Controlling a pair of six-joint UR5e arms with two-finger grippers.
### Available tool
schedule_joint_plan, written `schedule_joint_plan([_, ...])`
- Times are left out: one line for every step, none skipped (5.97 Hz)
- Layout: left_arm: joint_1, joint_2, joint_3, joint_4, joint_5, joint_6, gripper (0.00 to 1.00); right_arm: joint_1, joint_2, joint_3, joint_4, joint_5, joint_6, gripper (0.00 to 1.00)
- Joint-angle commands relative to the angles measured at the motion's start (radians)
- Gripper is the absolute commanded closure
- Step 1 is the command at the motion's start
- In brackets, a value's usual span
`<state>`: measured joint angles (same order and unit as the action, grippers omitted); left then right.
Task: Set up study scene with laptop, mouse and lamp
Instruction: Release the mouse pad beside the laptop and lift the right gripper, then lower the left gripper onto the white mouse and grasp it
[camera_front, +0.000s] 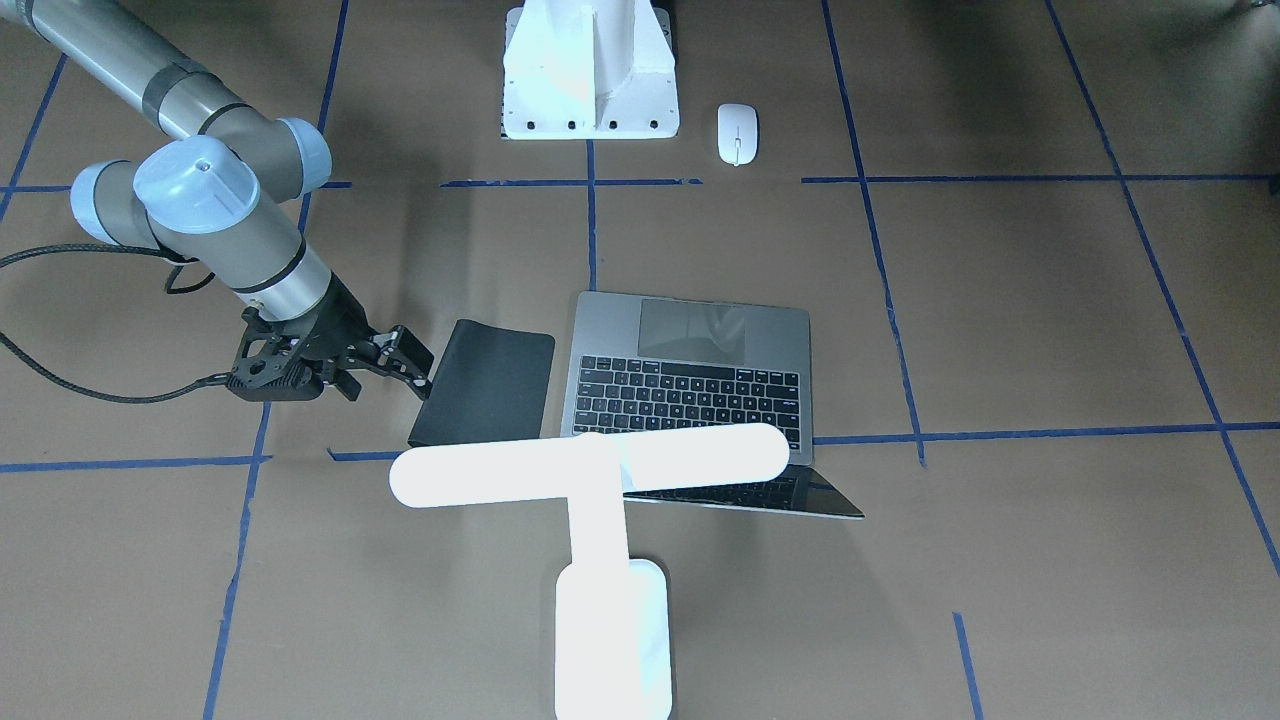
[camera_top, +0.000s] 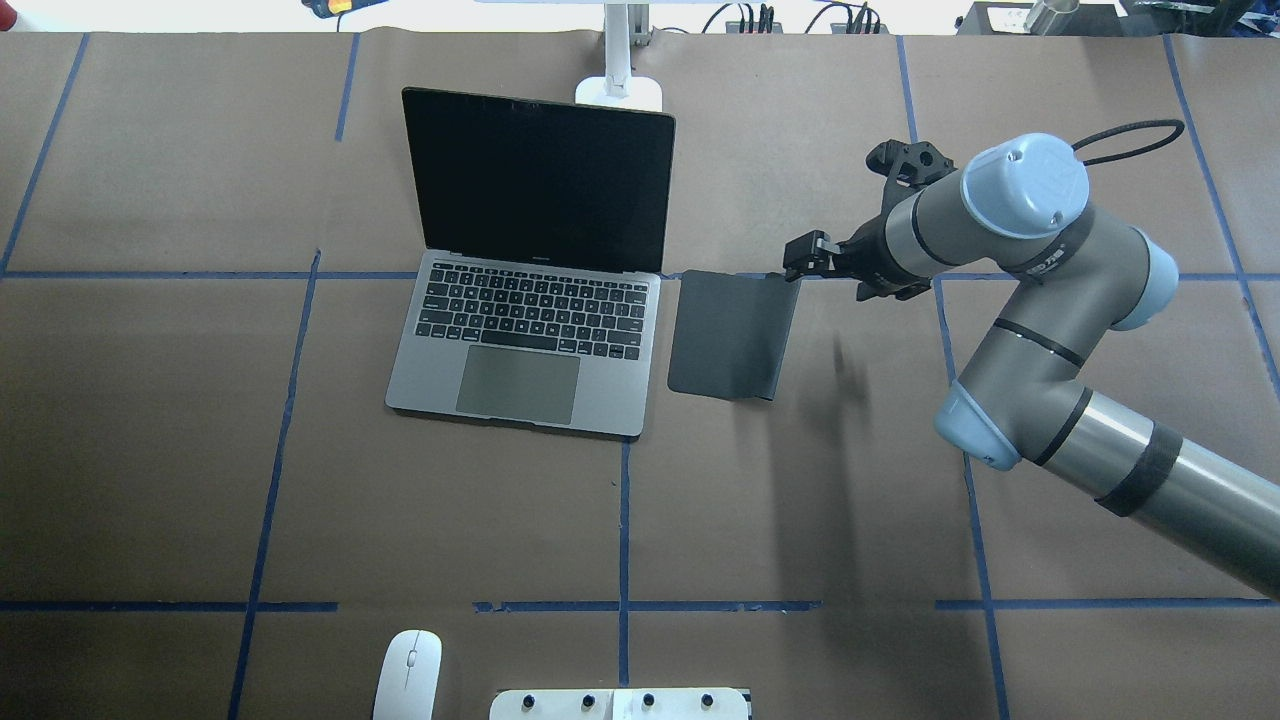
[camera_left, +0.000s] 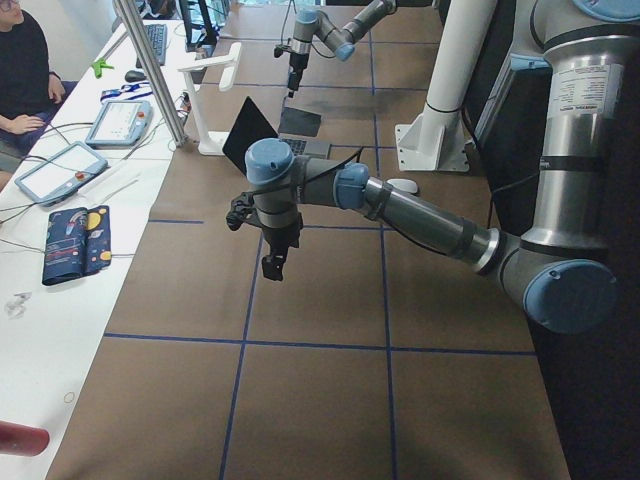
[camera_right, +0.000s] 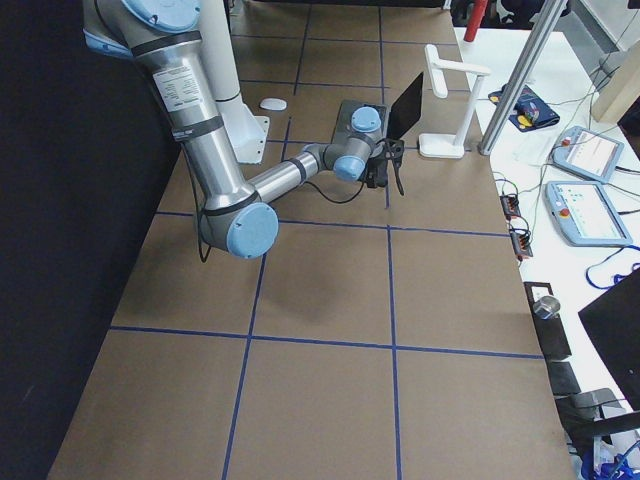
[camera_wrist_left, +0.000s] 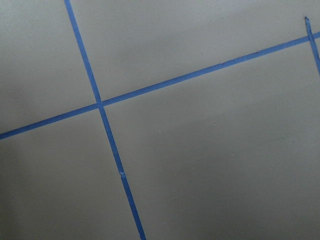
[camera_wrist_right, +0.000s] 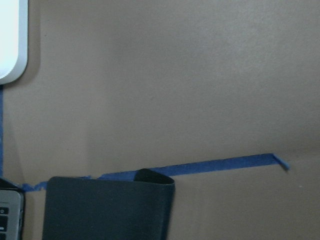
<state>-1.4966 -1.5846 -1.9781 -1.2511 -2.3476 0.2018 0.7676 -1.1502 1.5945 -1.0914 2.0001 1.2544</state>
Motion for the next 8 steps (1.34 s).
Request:
schedule_joint_plan([0.022, -0.003, -0.071, -0.007, -0.005, 0.002, 0.0, 0.077, 0.0, 0.155, -0.387, 0.053, -0.288, 0.0])
schedule_joint_plan([0.114, -0.003, -0.088, -0.027, -0.002, -0.011, 0.0, 0.128, -0.017, 0.232, -0.521, 0.066, -0.454, 0.0])
schedule_joint_plan([0.181, -0.003, -0.09, -0.148, 0.005, -0.212, 0.0, 0.195, -0.07, 0.255, -0.554, 0.069, -0.613, 0.0])
schedule_joint_plan([0.262, 0.0, -0.093, -0.282, 0.046, -0.418, 0.0, 0.294, -0.156, 0.257, -0.545, 0.153, -0.798, 0.0])
schedule_joint_plan([0.373, 0.002, -0.123, -0.342, 0.121, -0.582, 0.0, 0.418, -0.242, 0.257, -0.541, 0.22, -1.005, 0.0])
schedule_joint_plan([0.509, 0.003, -0.175, -0.344, 0.204, -0.717, 0.0, 0.537, -0.332, 0.254, -0.544, 0.241, -1.203, 0.0])
schedule_joint_plan([0.662, 0.003, -0.229, -0.344, 0.303, -0.866, 0.0, 0.629, -0.421, 0.254, -0.542, 0.256, -1.369, 0.0])
schedule_joint_plan([0.846, 0.002, -0.278, -0.346, 0.435, -1.042, 0.0, 0.68, -0.478, 0.256, -0.539, 0.275, -1.423, 0.0])
